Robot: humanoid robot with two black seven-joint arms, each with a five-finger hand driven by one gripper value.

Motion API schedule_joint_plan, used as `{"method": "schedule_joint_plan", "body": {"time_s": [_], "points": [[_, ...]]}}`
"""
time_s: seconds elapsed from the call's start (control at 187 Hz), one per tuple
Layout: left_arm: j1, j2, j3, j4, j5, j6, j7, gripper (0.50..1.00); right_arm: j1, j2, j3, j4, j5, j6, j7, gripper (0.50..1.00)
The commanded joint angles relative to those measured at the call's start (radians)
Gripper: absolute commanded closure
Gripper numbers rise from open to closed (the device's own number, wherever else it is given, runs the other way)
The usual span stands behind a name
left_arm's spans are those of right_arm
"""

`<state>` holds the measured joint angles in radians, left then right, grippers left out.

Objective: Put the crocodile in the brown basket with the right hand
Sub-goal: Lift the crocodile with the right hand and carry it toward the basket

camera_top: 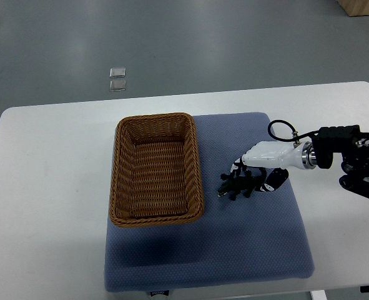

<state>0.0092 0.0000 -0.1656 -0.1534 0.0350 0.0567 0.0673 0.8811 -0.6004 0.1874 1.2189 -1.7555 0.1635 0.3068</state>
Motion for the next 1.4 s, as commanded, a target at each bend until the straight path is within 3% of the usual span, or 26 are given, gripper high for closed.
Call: {"method": "schedule_joint_plan", "body": {"time_s": [0.0,0.155,0.304,1.393], "points": [[0.000,0.000,0.000,0.000,0.000,0.000,0.000,0.500,-0.002,0.001,-0.002,0.001,-0.001,0.002,0.000,0.836],[0.000,0.000,0.000,0.000,0.000,0.000,0.000,0.500,-0.005,0.002,-0.002,-0.001,-0.002,0.004,0.000,0.850],[0.000,0.000,0.000,0.000,0.000,0.000,0.000,0.500,-0.005,-0.001,-0.002,0.001,-0.001,0.007,0.000,1.000],[0.000,0.000,0.000,0.000,0.000,0.000,0.000,0.500,0.018,-0.029,0.084,-0.026,0.022,0.008,0.002,1.000]]}}
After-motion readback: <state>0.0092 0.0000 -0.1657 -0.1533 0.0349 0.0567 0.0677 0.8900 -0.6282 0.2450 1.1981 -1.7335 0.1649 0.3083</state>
